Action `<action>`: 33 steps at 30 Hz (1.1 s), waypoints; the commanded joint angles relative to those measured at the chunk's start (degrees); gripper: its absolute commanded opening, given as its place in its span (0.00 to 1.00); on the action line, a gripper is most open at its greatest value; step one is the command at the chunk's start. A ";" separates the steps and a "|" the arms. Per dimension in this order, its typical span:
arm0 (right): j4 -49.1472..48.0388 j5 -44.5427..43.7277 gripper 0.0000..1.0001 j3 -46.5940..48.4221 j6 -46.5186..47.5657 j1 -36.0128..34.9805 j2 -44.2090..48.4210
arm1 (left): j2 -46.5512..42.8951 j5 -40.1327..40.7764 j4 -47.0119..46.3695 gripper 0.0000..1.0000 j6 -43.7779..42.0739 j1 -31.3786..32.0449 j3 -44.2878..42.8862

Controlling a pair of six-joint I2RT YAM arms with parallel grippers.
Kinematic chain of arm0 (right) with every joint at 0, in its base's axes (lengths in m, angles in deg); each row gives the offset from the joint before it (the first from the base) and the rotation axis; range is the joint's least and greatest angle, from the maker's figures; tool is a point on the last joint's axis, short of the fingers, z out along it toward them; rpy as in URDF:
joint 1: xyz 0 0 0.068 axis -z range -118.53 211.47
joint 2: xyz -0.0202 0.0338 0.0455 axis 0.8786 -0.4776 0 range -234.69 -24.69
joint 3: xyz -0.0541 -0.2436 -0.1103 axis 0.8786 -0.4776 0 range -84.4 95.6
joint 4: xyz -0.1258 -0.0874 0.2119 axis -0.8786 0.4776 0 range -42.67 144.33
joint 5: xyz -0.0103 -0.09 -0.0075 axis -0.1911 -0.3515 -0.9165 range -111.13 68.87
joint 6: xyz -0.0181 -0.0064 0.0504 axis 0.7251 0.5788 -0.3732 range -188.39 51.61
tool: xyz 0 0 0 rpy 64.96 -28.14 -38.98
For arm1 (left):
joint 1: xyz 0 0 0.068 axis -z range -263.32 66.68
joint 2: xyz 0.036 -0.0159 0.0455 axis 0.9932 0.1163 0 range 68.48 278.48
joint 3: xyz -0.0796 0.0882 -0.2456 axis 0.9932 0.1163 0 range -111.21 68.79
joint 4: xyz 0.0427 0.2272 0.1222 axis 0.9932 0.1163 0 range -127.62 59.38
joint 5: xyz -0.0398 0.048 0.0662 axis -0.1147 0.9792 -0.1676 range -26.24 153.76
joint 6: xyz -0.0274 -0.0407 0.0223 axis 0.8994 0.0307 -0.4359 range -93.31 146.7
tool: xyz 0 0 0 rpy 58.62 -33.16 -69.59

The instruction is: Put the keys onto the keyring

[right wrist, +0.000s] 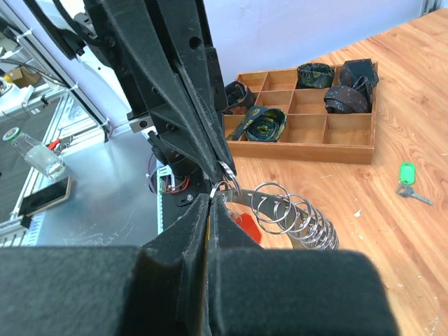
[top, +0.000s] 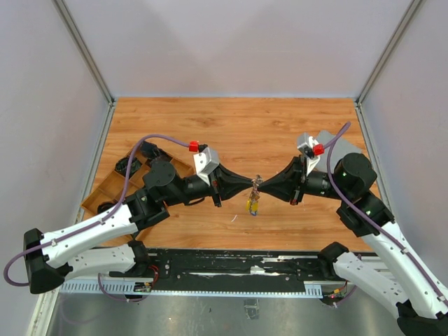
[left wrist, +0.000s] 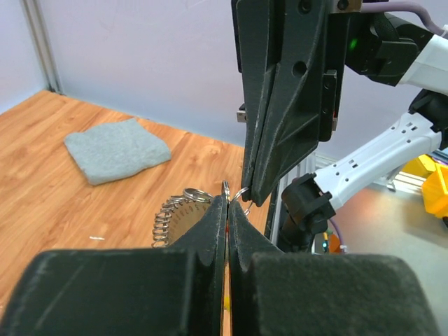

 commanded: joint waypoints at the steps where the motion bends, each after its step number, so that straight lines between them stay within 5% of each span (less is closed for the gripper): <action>1: -1.57 4.59 0.01 -0.57 6.03 0.23 1.50 | -0.79 0.80 -4.69 0.01 2.41 -0.34 0.43; 11: 3.09 7.00 0.01 -0.03 13.86 0.19 1.42 | -0.71 0.32 -5.50 0.00 3.20 -0.34 0.39; 15: 5.17 8.61 0.25 1.64 15.82 0.21 0.64 | -0.47 -0.23 -5.50 0.00 3.09 -0.31 0.22; 19: 10.85 6.94 0.35 6.22 19.80 0.19 0.62 | -0.31 -1.48 -5.03 0.01 2.24 -0.35 0.12; 27: 10.05 -2.57 0.37 6.70 24.07 0.20 4.61 | -1.28 -3.20 -2.10 0.01 -1.94 -0.34 -0.21; 33: 16.92 0.02 0.37 11.28 29.43 0.20 0.51 | -0.56 -5.65 1.16 0.01 -4.81 -0.32 -2.16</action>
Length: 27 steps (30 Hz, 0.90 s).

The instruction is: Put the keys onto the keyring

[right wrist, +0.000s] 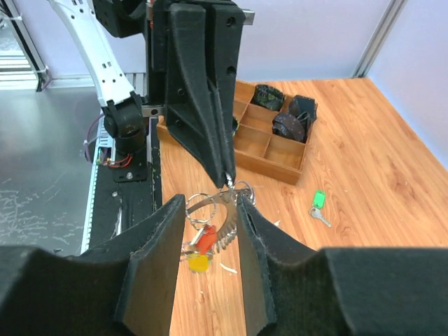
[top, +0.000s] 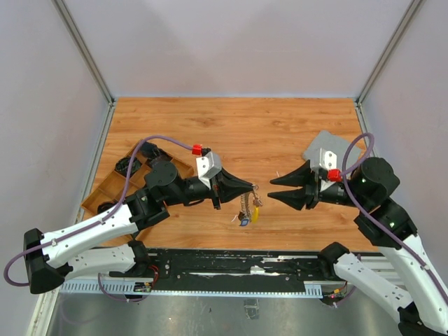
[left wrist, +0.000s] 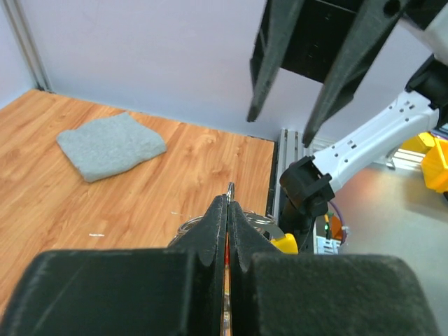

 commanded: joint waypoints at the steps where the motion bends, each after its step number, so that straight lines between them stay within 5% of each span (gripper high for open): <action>1: 7.28 1.29 0.37 5.30 6.85 0.19 -4.44 | -0.41 -2.62 0.95 0.00 -3.49 -0.30 -2.91; 8: 15.04 0.99 0.39 9.61 11.72 -1.32 -8.61 | 0.36 -3.32 4.29 0.00 -5.97 -0.32 -4.82; 14: 19.87 -6.72 0.38 11.56 15.75 -9.46 -11.31 | 0.83 -3.93 4.98 0.00 -6.47 -0.29 -5.56; 27: 18.88 -9.17 0.33 12.46 15.71 -11.05 -12.29 | 0.87 -7.19 7.21 0.01 -7.84 -0.30 -6.21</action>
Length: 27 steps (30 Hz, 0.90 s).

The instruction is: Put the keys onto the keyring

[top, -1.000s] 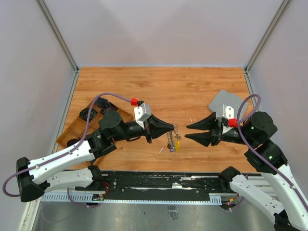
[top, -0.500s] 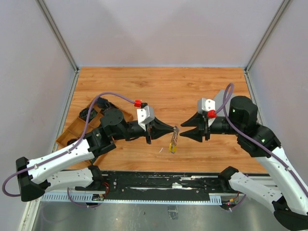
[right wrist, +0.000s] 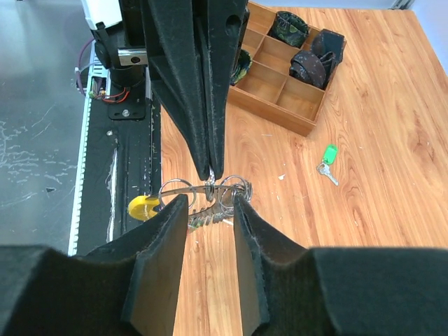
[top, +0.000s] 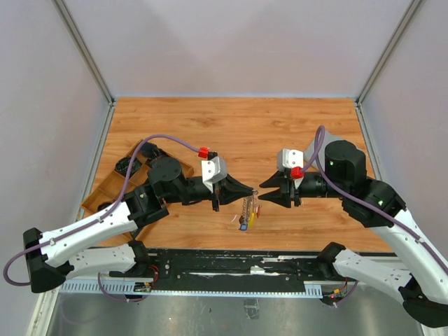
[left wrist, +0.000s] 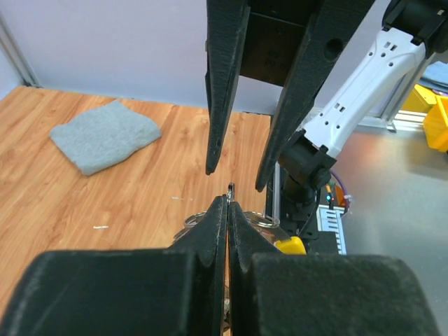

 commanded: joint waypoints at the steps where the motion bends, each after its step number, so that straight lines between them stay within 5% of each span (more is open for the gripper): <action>1: 0.24 -0.77 0.33 1.72 1.07 -1.45 -0.62 | 0.02 -2.44 -0.51 0.01 -1.54 -0.28 -2.91; 6: 0.51 0.50 0.29 1.79 1.01 -2.67 -1.93 | 0.09 -2.22 -0.35 0.00 -1.76 -0.28 -3.12; 16: -2.47 -0.65 0.01 0.44 0.17 -3.28 -1.04 | 0.11 -2.38 0.38 0.01 -1.99 -0.29 -3.73; 27: -42.62 -3.41 0.00 -19.01 -13.68 -3.24 11.13 | -6.24 1.43 -3.52 0.23 0.76 -0.25 -3.30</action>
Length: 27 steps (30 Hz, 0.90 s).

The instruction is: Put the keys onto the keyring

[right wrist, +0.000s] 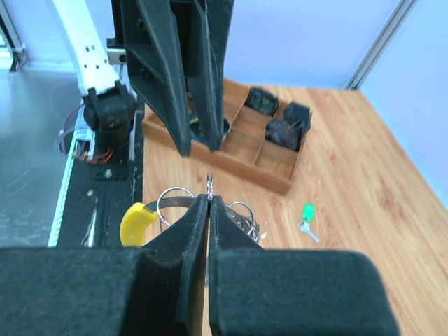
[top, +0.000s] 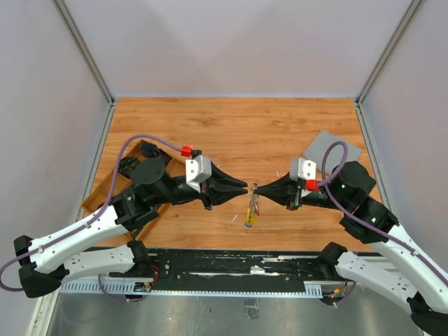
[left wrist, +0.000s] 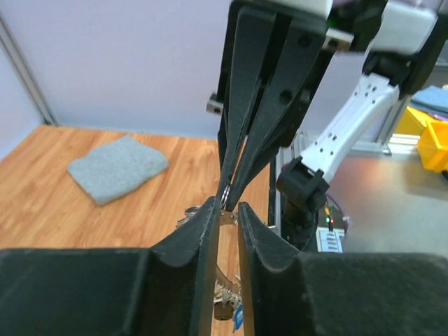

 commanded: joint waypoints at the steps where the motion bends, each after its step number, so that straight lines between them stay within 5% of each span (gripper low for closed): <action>1: -25.89 -1.22 0.00 -7.43 -7.85 -0.66 4.05 | -3.95 2.15 -4.07 0.24 1.26 -0.30 -1.67; 19: -53.84 2.33 0.01 -13.42 -17.84 -1.17 3.70 | -5.77 0.86 -7.08 0.40 0.78 -0.25 -2.21; 27: -55.76 7.77 0.01 -13.30 -17.97 -1.54 2.77 | -6.91 0.68 -9.96 0.45 1.67 -0.30 -2.60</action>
